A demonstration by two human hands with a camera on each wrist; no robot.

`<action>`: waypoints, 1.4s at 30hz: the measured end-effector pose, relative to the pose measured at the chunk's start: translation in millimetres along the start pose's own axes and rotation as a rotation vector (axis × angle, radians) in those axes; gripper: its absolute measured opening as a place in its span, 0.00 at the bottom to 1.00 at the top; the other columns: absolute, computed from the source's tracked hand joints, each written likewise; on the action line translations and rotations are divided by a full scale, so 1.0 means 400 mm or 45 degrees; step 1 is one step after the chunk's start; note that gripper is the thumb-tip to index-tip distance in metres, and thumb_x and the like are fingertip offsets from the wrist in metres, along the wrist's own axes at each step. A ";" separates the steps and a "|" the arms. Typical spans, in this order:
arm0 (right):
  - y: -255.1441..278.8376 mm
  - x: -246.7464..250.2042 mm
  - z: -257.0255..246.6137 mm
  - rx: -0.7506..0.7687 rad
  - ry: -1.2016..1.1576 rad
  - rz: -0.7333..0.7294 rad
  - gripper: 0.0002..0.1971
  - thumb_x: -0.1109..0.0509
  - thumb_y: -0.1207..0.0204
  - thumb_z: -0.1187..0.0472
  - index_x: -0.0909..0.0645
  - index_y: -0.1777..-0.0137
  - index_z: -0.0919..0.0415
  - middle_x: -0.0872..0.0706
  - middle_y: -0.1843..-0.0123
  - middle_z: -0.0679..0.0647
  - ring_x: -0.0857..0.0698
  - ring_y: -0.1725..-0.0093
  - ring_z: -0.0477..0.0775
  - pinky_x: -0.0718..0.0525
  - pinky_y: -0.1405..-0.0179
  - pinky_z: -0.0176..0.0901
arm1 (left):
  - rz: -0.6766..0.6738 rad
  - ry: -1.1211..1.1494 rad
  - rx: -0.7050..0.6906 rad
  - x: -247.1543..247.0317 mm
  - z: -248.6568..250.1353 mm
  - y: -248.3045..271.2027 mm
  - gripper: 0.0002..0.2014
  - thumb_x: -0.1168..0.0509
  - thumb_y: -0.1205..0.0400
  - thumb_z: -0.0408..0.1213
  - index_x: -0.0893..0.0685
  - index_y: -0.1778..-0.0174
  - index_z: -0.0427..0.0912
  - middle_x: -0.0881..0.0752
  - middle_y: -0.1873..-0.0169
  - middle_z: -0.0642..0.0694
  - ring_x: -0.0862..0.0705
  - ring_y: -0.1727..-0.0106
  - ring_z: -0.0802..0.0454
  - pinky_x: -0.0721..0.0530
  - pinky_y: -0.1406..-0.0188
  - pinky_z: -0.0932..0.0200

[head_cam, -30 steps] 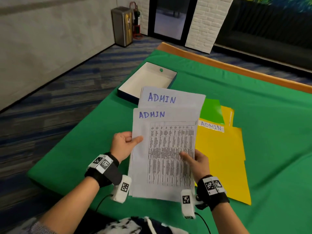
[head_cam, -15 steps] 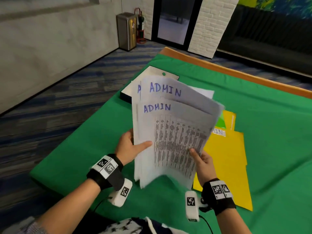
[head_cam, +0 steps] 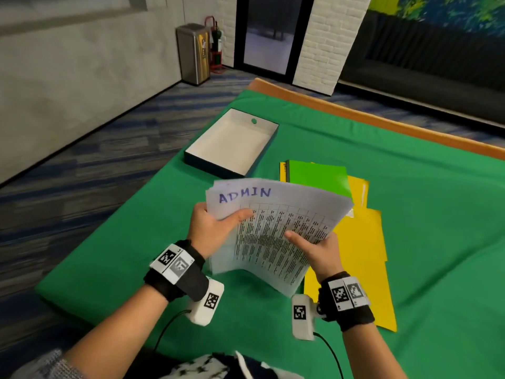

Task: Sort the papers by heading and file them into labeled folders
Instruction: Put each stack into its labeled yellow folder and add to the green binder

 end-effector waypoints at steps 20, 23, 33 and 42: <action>0.627 0.628 0.285 -0.925 0.608 1.089 0.14 0.30 0.24 0.66 0.20 0.45 0.79 0.15 0.48 0.73 0.20 0.57 0.60 0.22 0.49 0.51 | -1.211 -0.860 0.024 -0.472 -0.276 0.288 0.21 0.34 0.21 0.41 0.26 0.31 0.47 0.38 0.22 0.49 0.37 0.23 0.49 0.40 0.24 0.58; 0.690 0.686 0.306 -1.011 0.640 1.177 0.20 0.28 0.25 0.63 0.24 0.40 0.79 0.18 0.41 0.76 0.18 0.47 0.69 0.23 0.42 0.57 | -1.420 -1.157 -0.072 -0.556 -0.316 0.326 0.33 0.35 0.21 0.51 0.38 0.22 0.46 0.51 0.18 0.48 0.54 0.17 0.47 0.49 0.18 0.47; 0.712 0.704 0.338 -0.934 0.684 1.152 0.13 0.28 0.26 0.62 0.23 0.46 0.68 0.15 0.45 0.68 0.16 0.46 0.67 0.23 0.44 0.53 | -1.562 -1.510 -0.109 -0.668 -0.359 0.317 0.38 0.44 0.17 0.55 0.54 0.18 0.42 0.61 0.18 0.46 0.59 0.17 0.46 0.38 0.21 0.45; 0.721 0.717 0.359 -0.944 0.645 1.149 0.17 0.29 0.25 0.59 0.22 0.41 0.69 0.15 0.42 0.66 0.17 0.44 0.66 0.22 0.41 0.56 | -1.282 -1.060 -0.203 -0.614 -0.321 0.290 0.28 0.49 0.20 0.18 0.30 0.25 0.45 0.20 0.34 0.37 0.17 0.40 0.39 0.16 0.42 0.45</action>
Point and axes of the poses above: each hand's wrist, its own y-axis away from the middle knuckle, its own x-axis out of the back of the hand, z = x × y, the point moved 6 cm from there along -y, towards the middle knuckle
